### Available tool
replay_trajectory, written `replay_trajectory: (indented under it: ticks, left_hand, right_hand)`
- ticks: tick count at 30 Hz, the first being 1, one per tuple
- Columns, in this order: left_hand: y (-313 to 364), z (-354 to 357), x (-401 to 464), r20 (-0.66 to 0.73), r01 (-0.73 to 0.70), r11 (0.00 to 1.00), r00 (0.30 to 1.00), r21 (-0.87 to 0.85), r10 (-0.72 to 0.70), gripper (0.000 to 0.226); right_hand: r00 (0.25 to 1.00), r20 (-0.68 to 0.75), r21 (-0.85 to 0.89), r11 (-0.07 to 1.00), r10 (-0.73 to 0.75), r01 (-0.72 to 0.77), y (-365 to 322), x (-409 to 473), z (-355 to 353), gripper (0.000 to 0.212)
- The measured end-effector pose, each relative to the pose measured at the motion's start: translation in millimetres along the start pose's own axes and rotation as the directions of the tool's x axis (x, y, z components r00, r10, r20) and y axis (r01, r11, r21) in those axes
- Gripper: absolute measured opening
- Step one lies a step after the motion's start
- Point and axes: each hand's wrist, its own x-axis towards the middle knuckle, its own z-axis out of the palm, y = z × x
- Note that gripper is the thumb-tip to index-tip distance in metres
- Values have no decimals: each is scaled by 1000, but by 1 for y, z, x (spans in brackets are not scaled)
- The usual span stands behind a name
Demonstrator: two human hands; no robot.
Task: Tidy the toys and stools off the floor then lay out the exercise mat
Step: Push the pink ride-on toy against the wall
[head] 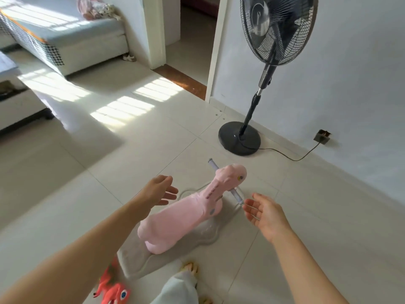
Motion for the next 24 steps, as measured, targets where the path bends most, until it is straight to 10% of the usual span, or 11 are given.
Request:
replay_trajectory:
  ticks: [16,24]
  left_hand:
    - [-31,57,101,-118,179,984,977,0,-178,30]
    - [-132,58,115,-520,345,903,837,255,-173,45]
  right_hand:
    - [996,76,-386,922,38,-6,-20,118,11,10]
    - [865,483,-857,279,137,434,44,197,42,31]
